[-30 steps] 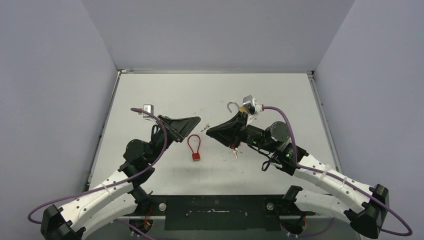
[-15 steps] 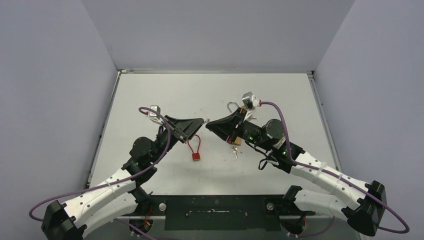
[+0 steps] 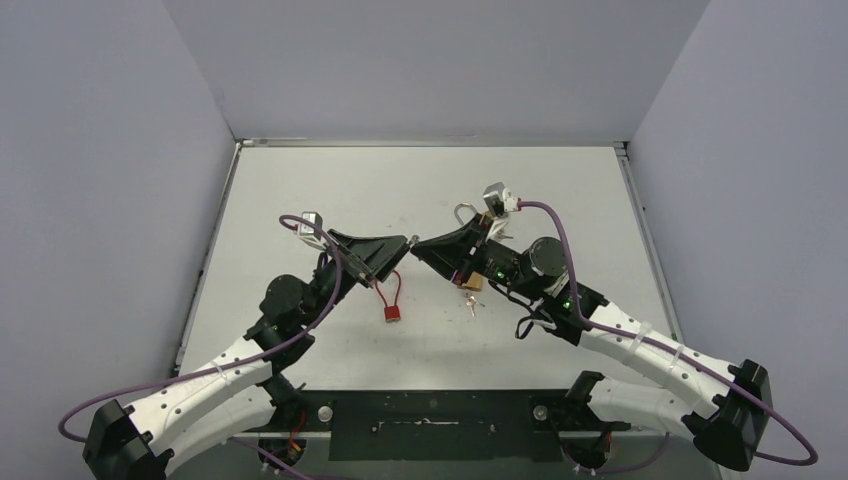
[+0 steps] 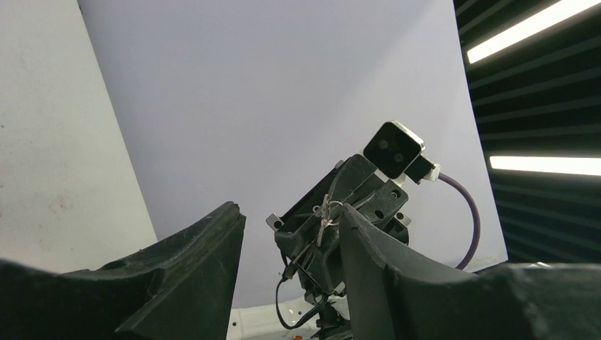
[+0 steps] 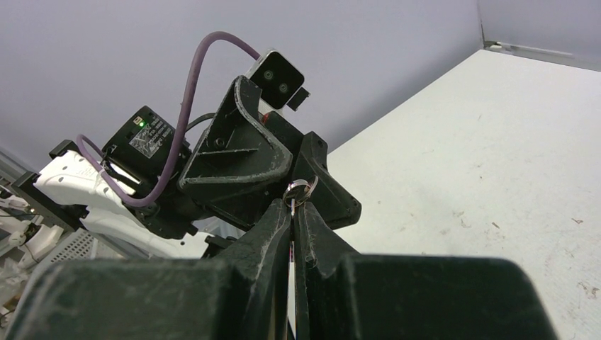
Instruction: Unlock with the key
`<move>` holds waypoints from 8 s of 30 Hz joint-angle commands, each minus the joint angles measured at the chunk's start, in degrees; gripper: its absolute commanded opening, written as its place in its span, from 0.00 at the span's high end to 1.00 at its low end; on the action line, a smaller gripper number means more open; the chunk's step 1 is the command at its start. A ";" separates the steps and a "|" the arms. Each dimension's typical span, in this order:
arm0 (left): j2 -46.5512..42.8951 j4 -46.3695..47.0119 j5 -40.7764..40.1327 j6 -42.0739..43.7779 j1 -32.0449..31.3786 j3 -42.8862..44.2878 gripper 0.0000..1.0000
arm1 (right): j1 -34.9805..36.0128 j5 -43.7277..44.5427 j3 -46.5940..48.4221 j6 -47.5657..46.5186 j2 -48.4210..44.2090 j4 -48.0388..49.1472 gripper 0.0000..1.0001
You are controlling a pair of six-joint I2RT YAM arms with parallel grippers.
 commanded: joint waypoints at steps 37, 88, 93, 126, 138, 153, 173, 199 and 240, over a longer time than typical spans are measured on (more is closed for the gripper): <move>-0.91 3.47 1.87 -1.45 -0.34 0.58 1.00 | -0.75 -1.03 1.71 0.94 1.79 3.74 1.00; -0.08 -38.70 37.80 56.15 -0.10 26.21 1.00 | -5.37 -30.53 7.66 -9.49 -3.48 -18.62 0.64; 0.08 -38.88 38.40 56.44 -0.10 26.32 1.00 | -5.37 -31.65 7.75 -9.44 -2.92 -17.97 0.86; -1.51 -38.92 30.56 53.44 -0.07 25.84 0.92 | -5.42 -30.09 3.02 -6.86 -3.89 -10.61 1.00; -8.23 -59.33 -13.82 51.75 -0.07 30.44 0.03 | -5.55 -19.98 -2.40 -4.71 -7.88 -9.27 1.00; 6.00 -56.59 -16.10 36.90 0.04 15.76 0.12 | -5.54 -5.49 -10.07 -0.46 -9.34 -13.53 1.00; 32.18 -51.08 -23.07 26.73 -4.30 13.53 0.21 | -4.85 -3.29 -29.23 6.82 -14.80 -8.54 1.00; 53.54 -59.18 -35.25 32.18 -8.51 32.84 0.59 | -4.51 -3.61 -33.65 8.19 -15.87 -5.93 1.00; 32.93 -17.31 7.77 47.49 -7.98 15.20 1.00 | -5.44 16.38 -26.99 9.23 -12.30 -23.84 1.00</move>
